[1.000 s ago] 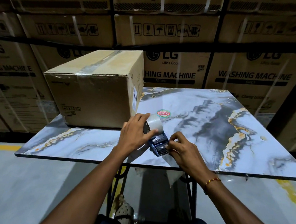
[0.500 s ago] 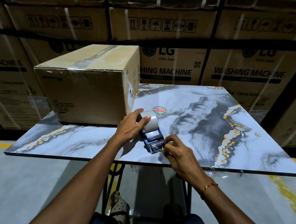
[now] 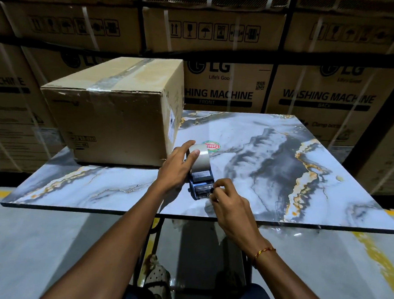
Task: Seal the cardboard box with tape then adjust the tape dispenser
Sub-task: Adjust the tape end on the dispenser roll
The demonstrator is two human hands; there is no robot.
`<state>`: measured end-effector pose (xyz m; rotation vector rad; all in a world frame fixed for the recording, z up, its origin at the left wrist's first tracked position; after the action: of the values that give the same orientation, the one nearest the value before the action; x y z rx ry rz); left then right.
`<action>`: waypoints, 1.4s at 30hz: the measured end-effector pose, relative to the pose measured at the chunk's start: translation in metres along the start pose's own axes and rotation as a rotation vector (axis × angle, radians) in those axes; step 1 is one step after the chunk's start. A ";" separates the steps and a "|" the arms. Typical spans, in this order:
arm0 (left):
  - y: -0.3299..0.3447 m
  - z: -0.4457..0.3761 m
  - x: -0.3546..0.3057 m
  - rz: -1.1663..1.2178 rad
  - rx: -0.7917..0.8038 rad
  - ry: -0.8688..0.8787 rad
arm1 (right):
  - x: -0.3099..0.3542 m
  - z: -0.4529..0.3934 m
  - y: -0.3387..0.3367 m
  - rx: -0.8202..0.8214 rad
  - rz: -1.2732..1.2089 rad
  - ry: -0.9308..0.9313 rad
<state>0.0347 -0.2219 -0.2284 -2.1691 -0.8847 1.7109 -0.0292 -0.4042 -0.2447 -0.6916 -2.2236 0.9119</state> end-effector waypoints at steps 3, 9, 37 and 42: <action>-0.002 0.000 -0.001 -0.067 0.061 0.016 | 0.000 0.001 -0.002 0.001 -0.009 0.002; -0.018 0.049 -0.016 -0.191 -0.147 0.174 | 0.001 0.004 -0.005 0.022 -0.043 0.002; 0.002 0.098 -0.007 -0.003 -0.008 0.129 | 0.012 0.022 0.000 0.156 -0.068 -0.045; -0.004 0.098 -0.003 0.026 0.000 0.124 | 0.006 0.020 -0.003 0.110 -0.062 -0.013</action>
<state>-0.0591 -0.2382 -0.2517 -2.2684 -0.8279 1.5686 -0.0481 -0.4099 -0.2517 -0.5652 -2.1752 1.0017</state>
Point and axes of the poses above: each hand's wrist, its own z-axis away from the middle knuckle, its own y-axis out of the palm, x = y × z, the point moved 7 cm from there along -z, towards the middle knuckle, and after that the axes turned 3 degrees about y, right-handed, at the moved point
